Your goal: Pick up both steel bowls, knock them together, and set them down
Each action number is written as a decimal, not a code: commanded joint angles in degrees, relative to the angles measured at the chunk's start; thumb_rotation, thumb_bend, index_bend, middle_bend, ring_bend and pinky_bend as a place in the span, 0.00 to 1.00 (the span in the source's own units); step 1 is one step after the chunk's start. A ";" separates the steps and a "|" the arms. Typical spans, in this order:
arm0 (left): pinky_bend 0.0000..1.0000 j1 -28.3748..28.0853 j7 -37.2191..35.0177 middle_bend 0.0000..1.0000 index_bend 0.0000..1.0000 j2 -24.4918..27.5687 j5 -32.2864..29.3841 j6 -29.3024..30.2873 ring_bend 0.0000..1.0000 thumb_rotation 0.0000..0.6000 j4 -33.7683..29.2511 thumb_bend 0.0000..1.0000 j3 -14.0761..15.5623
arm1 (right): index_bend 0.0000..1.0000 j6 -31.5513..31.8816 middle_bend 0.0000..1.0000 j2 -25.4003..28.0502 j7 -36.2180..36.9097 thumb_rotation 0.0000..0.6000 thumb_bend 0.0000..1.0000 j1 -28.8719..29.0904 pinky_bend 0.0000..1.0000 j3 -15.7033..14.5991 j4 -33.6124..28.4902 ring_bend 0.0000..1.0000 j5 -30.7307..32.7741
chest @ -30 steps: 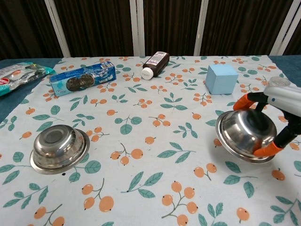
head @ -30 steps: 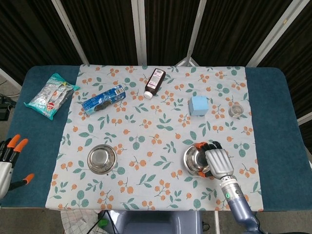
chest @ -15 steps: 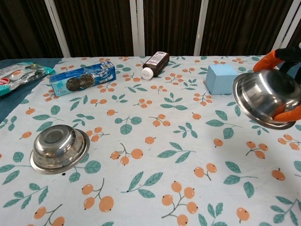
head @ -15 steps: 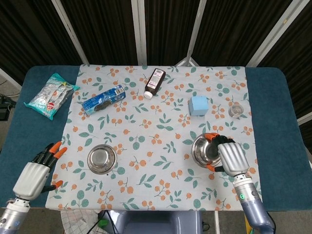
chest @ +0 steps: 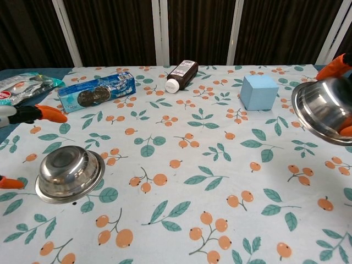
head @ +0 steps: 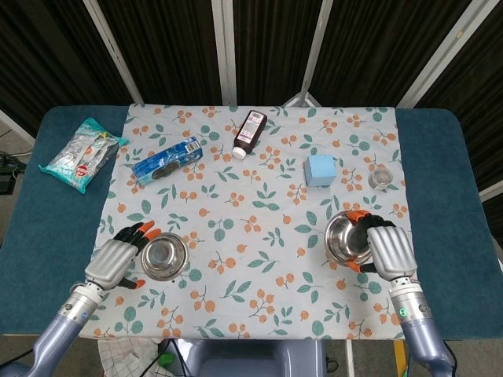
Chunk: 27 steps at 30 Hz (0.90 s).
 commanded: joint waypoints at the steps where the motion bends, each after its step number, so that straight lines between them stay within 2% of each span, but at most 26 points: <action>1: 0.11 -1.85 1.44 0.00 0.12 -1.22 -2.21 -2.01 0.00 1.00 -0.61 0.00 -0.55 | 0.37 -0.15 0.35 -0.07 -0.04 1.00 0.09 0.06 0.38 -0.02 0.29 0.50 0.29; 8: 0.11 -4.17 4.78 0.00 0.11 -2.75 -6.50 -3.32 0.00 1.00 -0.35 0.00 -0.52 | 0.37 -0.09 0.35 -0.11 -0.02 1.00 0.09 0.07 0.38 0.00 0.73 0.50 0.80; 17: 0.11 -7.16 11.27 0.00 0.10 -3.93 -16.35 -4.61 0.00 1.00 -0.69 0.00 0.05 | 0.37 -0.26 0.35 0.06 0.33 1.00 0.09 0.16 0.38 0.16 1.54 0.50 1.39; 18: 0.11 -7.64 11.81 0.00 0.10 -4.19 -17.28 -4.66 0.00 1.00 -0.65 0.00 0.14 | 0.37 -2.19 0.35 2.23 -0.24 1.00 0.09 3.41 0.38 4.42 3.79 0.50 2.86; 19: 0.11 -8.00 12.13 0.00 0.10 -4.38 -17.87 -4.73 0.00 1.00 -0.59 0.00 0.24 | 0.37 -4.77 0.35 1.49 -0.43 1.00 0.09 3.44 0.38 2.32 3.78 0.50 4.01; 20: 0.11 -8.47 12.47 0.00 0.10 -4.64 -18.54 -4.83 0.00 1.00 -0.48 0.00 0.38 | 0.37 -1.86 0.35 0.78 -0.03 1.00 0.09 0.63 0.38 -0.64 3.12 0.50 1.45; 27: 0.13 -9.82 12.99 0.00 0.10 -5.76 -20.53 -4.52 0.00 1.00 0.73 0.00 1.29 | 0.37 -0.84 0.35 -0.34 1.43 1.00 0.09 0.30 0.38 -0.09 3.95 0.50 1.13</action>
